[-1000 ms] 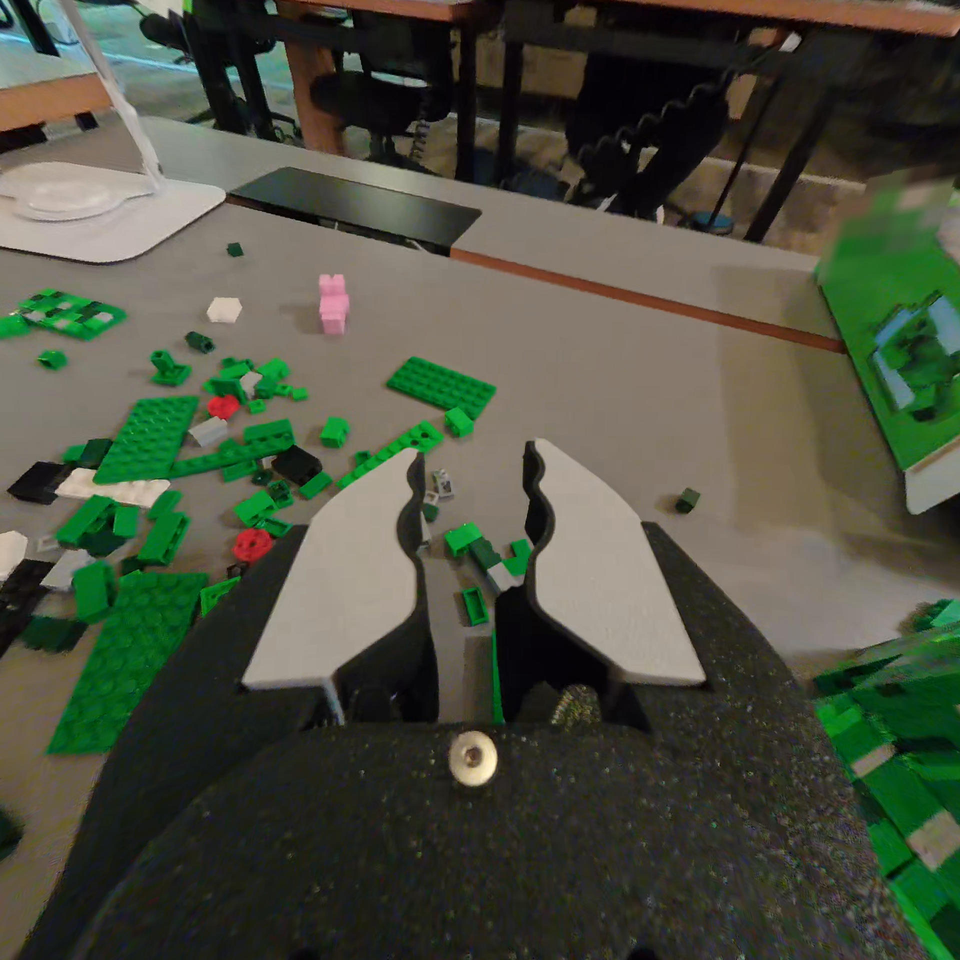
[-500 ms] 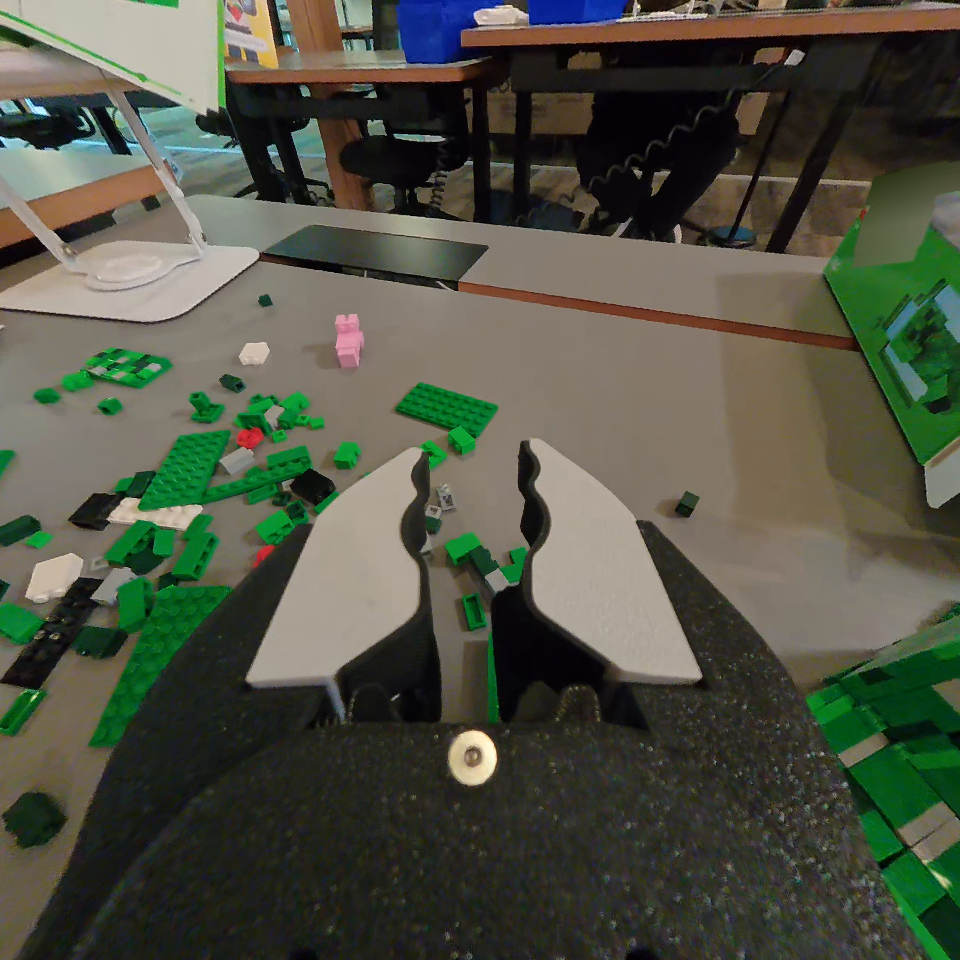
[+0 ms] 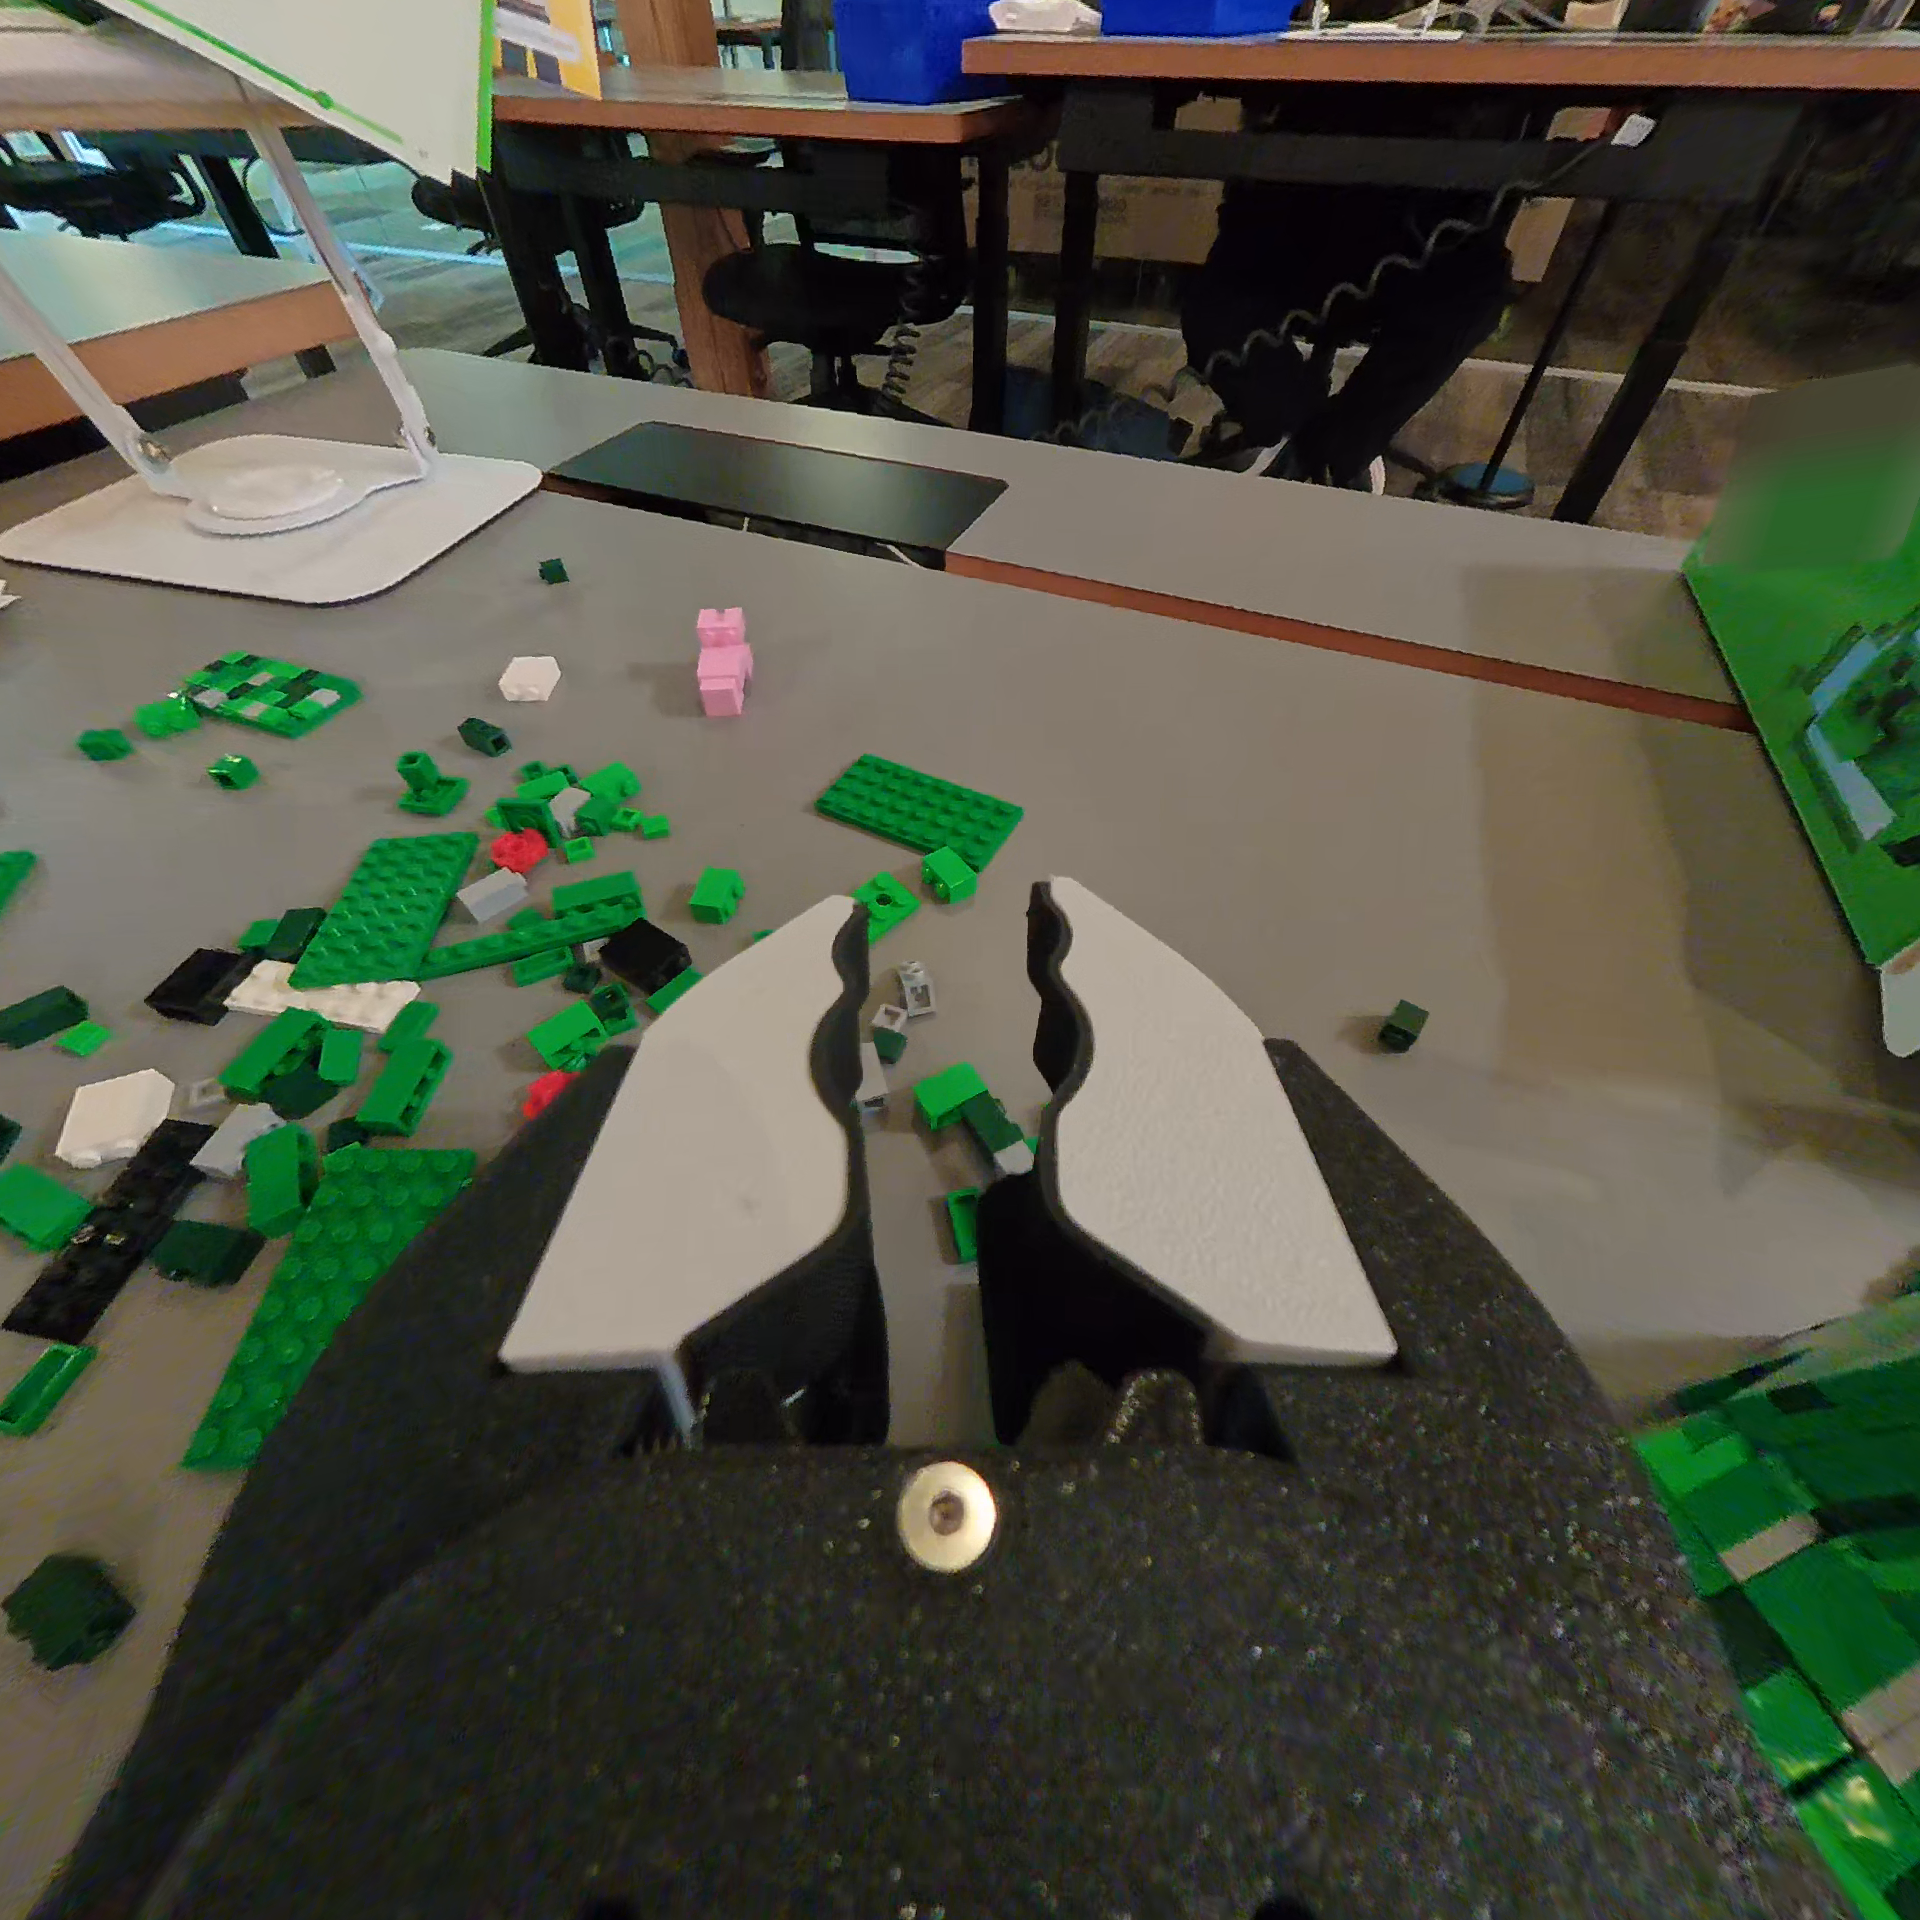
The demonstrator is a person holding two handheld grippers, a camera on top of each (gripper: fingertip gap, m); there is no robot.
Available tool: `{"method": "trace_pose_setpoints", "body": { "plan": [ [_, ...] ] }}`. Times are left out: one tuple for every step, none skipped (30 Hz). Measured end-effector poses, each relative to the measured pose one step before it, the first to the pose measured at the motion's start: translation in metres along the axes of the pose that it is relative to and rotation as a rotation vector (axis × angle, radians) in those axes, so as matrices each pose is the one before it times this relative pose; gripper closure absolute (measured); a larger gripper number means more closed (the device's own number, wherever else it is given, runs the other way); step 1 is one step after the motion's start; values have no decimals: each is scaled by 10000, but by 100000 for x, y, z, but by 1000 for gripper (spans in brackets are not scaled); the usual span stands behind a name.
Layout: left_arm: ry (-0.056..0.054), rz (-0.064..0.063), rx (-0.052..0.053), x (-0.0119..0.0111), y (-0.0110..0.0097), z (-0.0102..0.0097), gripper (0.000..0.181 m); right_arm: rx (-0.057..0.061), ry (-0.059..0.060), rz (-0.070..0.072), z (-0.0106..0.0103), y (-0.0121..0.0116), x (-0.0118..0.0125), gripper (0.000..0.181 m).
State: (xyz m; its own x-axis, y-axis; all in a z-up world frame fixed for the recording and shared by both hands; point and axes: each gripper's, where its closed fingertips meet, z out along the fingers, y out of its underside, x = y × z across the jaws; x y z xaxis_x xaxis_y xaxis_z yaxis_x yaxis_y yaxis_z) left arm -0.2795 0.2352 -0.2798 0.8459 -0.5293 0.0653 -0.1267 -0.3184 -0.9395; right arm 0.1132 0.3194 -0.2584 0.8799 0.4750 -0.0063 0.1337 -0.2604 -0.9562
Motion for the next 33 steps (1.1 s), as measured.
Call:
{"method": "trace_pose_setpoints", "body": {
  "plan": [
    [3,4,-9,3,16,10,155,-44,-40,-18,63,81,-108,152],
    [5,0,-12,4,8,12,155,-30,-15,-28,45,50,-68,152],
    [4,4,-10,14,17,14,155,-16,1,-41,20,22,-44,152],
    [-1,6,-7,4,7,0,155,-12,-1,-46,4,1,-39,152],
    [-2,6,-3,2,3,3,155,-7,9,-40,-5,-12,-13,152],
    [-1,8,-3,1,3,3,155,2,16,-29,-16,-19,1,152],
    [0,7,-7,12,6,6,155,1,2,-15,-3,-1,-1,152],
    [2,6,-6,7,16,4,155,-8,-12,2,-2,9,-3,152],
    [-2,6,-2,2,2,4,155,-9,-19,10,16,26,-22,153],
    [-2,6,0,7,2,-3,155,-11,-16,8,15,28,-18,153],
    [2,-3,-3,4,4,-2,155,-10,-9,1,7,30,-8,153],
    [8,-7,-4,16,5,-3,155,-11,-8,-5,20,27,-28,153],
    [12,-6,-6,14,4,4,155,-7,-4,-13,12,14,-23,153],
    [10,-5,-7,15,19,-2,155,8,5,-24,3,-9,-12,153],
    [9,-5,-11,19,10,5,155,50,10,-52,-29,-87,-37,155],
    [4,4,-8,10,18,3,154,99,16,-86,-86,-166,-40,157],
    [2,6,-6,16,5,6,154,120,23,-111,-97,-210,-58,159],
    [4,-2,-8,-4,4,10,154,89,43,-120,-100,-190,-23,161],
    [9,-9,-7,4,16,1,154,43,70,-113,-70,-110,14,161],
    [9,-14,-5,-5,2,2,154,8,69,-96,-33,-50,43,162],
    [8,-17,-3,-4,0,3,154,-18,38,-69,-1,2,6,162],
    [9,-15,-1,-7,7,8,154,-27,9,-33,16,51,-21,162],
    [3,-12,1,-10,-1,-2,154,-20,-16,-6,42,38,-48,162],
    [6,-6,2,3,-1,-4,154,-23,-25,6,42,54,-47,162],
    [1,-2,-2,3,3,-2,154,-24,-24,1,30,47,-46,162],
    [6,1,-8,2,7,2,154,-19,-15,-8,30,41,-42,162],
    [0,3,-9,0,17,10,153,-21,-14,-12,26,34,-36,162],
    [0,3,-7,1,5,8,153,-28,-21,-18,25,41,-50,162],
    [-1,0,-4,7,4,2,153,-29,-14,-25,27,51,-36,162],
    [1,-4,-3,-10,2,1,153,-24,-1,-28,20,37,-21,162],
    [3,-8,-3,-4,1,1,153,-23,0,-26,23,45,-22,162],
    [2,-11,0,-11,-1,-3,153,-20,-6,-18,31,30,-30,162],
    [6,-8,1,5,0,-5,153,-23,-19,-9,27,45,-46,162]
  ]
}}
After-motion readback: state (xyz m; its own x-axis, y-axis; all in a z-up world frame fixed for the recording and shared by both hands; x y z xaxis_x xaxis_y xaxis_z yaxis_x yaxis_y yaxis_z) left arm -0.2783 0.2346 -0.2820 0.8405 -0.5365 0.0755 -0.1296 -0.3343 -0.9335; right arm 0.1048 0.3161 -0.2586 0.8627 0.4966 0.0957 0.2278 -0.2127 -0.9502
